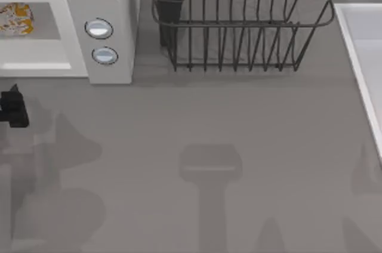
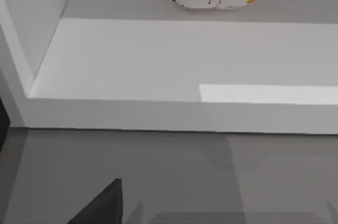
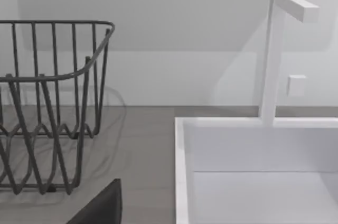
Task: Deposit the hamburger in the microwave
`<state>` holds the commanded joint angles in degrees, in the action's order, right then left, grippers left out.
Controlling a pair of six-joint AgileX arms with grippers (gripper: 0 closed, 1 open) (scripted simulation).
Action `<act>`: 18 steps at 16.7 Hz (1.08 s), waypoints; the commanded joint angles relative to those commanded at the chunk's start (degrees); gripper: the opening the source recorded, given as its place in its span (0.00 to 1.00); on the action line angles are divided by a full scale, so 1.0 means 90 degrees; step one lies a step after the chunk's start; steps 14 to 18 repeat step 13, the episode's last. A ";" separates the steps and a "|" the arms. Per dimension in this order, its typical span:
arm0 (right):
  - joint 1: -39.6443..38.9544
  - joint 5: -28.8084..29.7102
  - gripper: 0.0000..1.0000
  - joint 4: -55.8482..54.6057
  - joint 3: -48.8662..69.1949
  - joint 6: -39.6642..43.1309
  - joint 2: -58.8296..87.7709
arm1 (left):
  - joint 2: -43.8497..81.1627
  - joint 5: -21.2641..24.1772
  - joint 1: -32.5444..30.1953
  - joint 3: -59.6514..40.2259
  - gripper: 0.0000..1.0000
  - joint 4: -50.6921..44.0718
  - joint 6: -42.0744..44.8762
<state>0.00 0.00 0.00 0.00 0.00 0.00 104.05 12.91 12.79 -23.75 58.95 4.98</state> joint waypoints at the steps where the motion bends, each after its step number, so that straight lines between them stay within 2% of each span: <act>1: 0.0000 0.0000 1.00 0.0000 0.0000 0.0000 0.0000 | -0.0216 0.0003 -0.0002 -0.0053 1.00 -0.0296 -0.0015; 10: 0.0000 0.0000 1.00 0.0000 0.0000 0.0000 0.0000 | -0.2318 -0.0038 0.0014 -0.0663 1.00 -0.3065 -0.0005; 18: 0.0000 0.0000 1.00 0.0000 0.0000 0.0000 0.0000 | -0.2540 -0.0044 0.0012 -0.0747 1.00 -0.3274 0.0020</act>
